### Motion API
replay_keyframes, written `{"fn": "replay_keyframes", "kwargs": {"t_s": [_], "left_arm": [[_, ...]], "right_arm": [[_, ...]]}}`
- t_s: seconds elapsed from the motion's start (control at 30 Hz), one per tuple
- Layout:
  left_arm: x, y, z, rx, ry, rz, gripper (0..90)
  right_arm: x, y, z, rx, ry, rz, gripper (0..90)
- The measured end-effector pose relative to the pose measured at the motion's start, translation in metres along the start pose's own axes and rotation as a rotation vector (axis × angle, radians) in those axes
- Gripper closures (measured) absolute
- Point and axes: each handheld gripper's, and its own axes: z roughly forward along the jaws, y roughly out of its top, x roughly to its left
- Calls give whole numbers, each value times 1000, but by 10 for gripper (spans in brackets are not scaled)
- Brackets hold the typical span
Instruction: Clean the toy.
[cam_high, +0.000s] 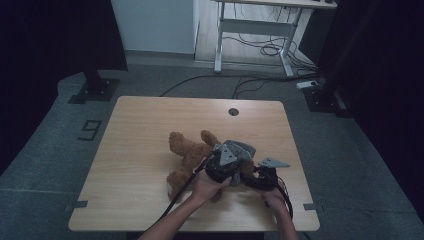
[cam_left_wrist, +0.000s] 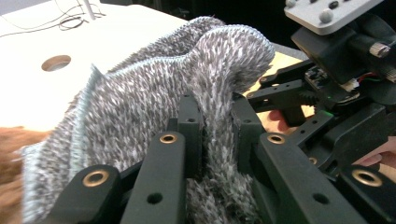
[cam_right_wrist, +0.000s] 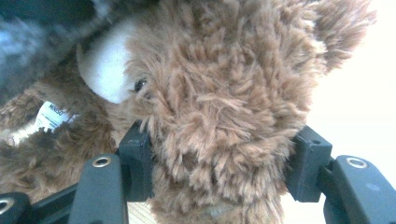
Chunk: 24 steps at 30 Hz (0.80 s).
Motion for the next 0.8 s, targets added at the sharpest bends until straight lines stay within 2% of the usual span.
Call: {"fn": "replay_keyframes", "kwargs": {"t_s": [0.17, 0.3, 0.4, 0.53, 0.67, 0.8], "left_arm": [[17, -7, -10, 13, 32, -30, 781], [31, -22, -16, 37, 39, -53, 782], [35, -31, -24, 25, 37, -56, 783], [36, -35, -36, 24, 65, -25, 784], [45, -39, -51, -2, 82, -50, 783], [62, -48, -68, -24, 112, -91, 782]], "right_arm": [[-1, 0, 0, -3, 0, 3, 386], [-1, 0, 0, -4, 2, 1, 386], [0, 0, 0, -2, 2, -8, 386], [-1, -1, -1, -3, 3, -6, 387], [-1, -1, -1, -6, 3, -2, 388], [-1, -1, 0, -13, 1, 3, 395]]}}
